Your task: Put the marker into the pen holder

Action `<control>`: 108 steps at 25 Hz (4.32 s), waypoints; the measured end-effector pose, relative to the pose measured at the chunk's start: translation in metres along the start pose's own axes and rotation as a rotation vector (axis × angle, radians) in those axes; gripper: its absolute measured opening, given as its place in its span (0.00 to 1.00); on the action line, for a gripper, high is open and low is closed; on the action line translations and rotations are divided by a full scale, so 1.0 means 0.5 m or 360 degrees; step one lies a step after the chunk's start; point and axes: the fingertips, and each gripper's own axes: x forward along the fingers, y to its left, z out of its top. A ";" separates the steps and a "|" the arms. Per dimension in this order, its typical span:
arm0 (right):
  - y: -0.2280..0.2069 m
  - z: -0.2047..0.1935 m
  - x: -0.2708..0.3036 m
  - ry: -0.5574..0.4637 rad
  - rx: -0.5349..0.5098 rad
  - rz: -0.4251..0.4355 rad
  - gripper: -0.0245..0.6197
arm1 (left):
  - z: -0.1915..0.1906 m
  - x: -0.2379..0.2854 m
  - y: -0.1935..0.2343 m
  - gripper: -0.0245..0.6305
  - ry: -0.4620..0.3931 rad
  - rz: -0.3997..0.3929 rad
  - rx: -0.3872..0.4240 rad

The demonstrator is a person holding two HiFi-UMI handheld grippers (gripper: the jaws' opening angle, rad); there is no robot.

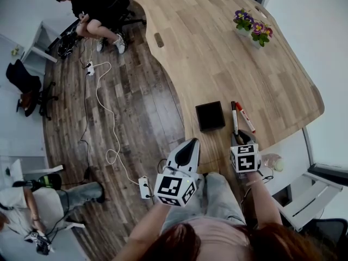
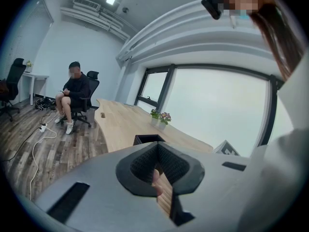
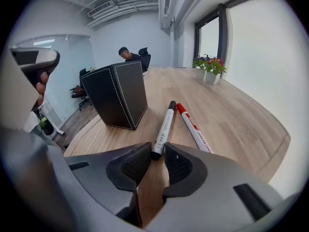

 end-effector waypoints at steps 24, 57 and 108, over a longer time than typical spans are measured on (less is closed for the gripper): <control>-0.002 0.036 -0.066 -0.0174 0.0030 -0.0049 0.13 | 0.004 -0.032 0.010 0.04 -0.0016 0.0012 -0.0006; 0.046 0.135 -0.236 -0.0474 -0.0097 -0.0005 0.13 | 0.054 -0.073 0.002 0.04 -0.0096 0.0017 0.0084; 0.173 0.182 -0.241 -0.0322 -0.0074 0.0200 0.13 | 0.108 -0.121 0.048 0.04 -0.0090 -0.0148 0.0172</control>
